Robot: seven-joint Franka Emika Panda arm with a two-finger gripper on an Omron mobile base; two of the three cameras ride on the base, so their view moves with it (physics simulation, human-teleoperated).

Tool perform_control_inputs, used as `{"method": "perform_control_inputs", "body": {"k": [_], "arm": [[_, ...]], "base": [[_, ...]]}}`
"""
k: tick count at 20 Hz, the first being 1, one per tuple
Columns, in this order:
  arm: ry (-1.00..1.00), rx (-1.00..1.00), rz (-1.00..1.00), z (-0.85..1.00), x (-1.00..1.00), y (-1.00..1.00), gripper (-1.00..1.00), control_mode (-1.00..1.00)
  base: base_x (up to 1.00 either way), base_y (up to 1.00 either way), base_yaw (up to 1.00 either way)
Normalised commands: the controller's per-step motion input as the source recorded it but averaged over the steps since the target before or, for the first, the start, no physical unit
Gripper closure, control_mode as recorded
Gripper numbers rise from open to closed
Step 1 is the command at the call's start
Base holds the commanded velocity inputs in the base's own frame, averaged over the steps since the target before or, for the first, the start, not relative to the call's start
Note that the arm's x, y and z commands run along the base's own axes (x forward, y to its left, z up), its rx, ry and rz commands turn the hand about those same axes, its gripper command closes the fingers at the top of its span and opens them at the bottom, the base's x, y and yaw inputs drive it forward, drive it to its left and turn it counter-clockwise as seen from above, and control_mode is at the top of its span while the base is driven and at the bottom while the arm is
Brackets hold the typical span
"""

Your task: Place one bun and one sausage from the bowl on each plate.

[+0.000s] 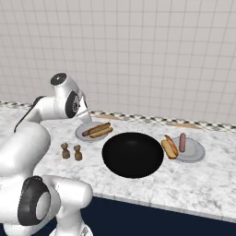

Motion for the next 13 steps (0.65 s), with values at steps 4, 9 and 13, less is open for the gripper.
{"method": "perform_control_inputs", "body": {"k": [4, 9, 13], "arm": [[-0.67, 0.14, 0.00, 1.00, -1.00, -0.66, -1.00, -1.00], [-0.67, 0.19, 0.00, 1.00, -1.00, -0.67, -1.00, -1.00], [-0.40, 0.08, 0.00, 0.45, -0.50, -0.26, -1.00, -1.00]], "base": [[0.00, 0.00, 0.00], [0.00, 0.00, 0.00], [0.00, 0.00, 0.00]]}}
